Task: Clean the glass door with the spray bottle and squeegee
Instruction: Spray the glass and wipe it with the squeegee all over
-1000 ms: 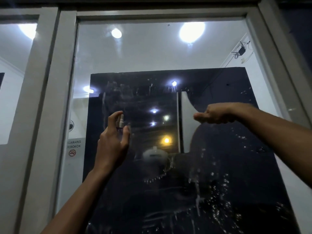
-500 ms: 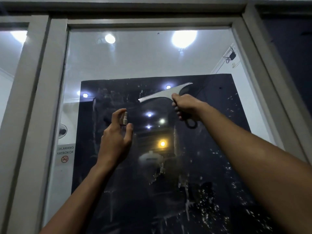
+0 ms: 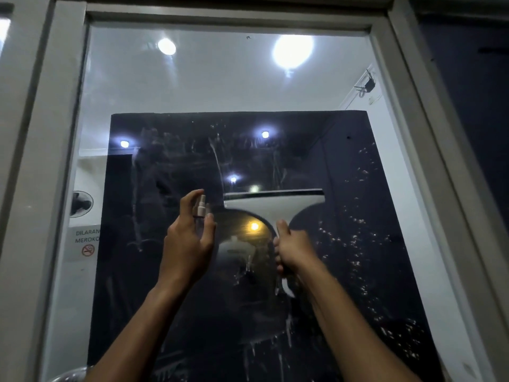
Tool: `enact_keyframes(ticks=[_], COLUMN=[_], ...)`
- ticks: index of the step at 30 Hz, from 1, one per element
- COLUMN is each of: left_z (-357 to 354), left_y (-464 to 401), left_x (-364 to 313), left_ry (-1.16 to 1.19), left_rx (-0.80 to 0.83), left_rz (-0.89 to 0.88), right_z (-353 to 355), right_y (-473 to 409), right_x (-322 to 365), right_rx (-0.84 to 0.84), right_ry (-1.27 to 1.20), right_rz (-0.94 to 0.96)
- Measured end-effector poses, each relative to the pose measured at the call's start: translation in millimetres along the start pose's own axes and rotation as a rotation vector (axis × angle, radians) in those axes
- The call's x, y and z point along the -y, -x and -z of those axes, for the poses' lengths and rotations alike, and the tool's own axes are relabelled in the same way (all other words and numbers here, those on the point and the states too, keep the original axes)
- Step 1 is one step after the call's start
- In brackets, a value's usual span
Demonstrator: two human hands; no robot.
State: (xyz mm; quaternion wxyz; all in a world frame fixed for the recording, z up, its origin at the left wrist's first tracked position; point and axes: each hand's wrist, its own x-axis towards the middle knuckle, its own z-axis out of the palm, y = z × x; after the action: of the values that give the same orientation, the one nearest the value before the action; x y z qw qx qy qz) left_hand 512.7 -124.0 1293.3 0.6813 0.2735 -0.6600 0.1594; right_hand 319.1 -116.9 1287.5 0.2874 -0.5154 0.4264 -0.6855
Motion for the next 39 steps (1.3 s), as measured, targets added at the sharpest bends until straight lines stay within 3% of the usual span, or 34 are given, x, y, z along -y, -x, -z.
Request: enact_keyframes(ticks=[4,8,14,21,25,31,39], left_z=[-4,-2,5,1,-9,-19,-40], left_y=[11,14,10,1,1,6,8], left_x=[-5,-9,-19,-33,-33,-27,-42], left_ry=[-0.003,0.002,-0.01,0.021,-0.001,-0.016,0.006], left_rx=[0.004,0.001,0.017,-0.02,-0.027,-0.013,0.018], left_rz=[0.004,0.018,0.019,-0.013,-0.013,0.002,-0.021], right_z=[23,46,65,-10,-16,88,227], right_y=[17,22,22,-22,-50,-82,-87], right_x=[-23,-35,-12,105,125,120,109], right_rx=[0.021,0.008,-0.136,0.135,0.151,0.325,0.094], right_ry=[0.0,0.171,0.586,1.128,1.365,1.322,1.54], right_rz=[-0.033,0.022,0.409,0.819,0.723,0.457,0.307])
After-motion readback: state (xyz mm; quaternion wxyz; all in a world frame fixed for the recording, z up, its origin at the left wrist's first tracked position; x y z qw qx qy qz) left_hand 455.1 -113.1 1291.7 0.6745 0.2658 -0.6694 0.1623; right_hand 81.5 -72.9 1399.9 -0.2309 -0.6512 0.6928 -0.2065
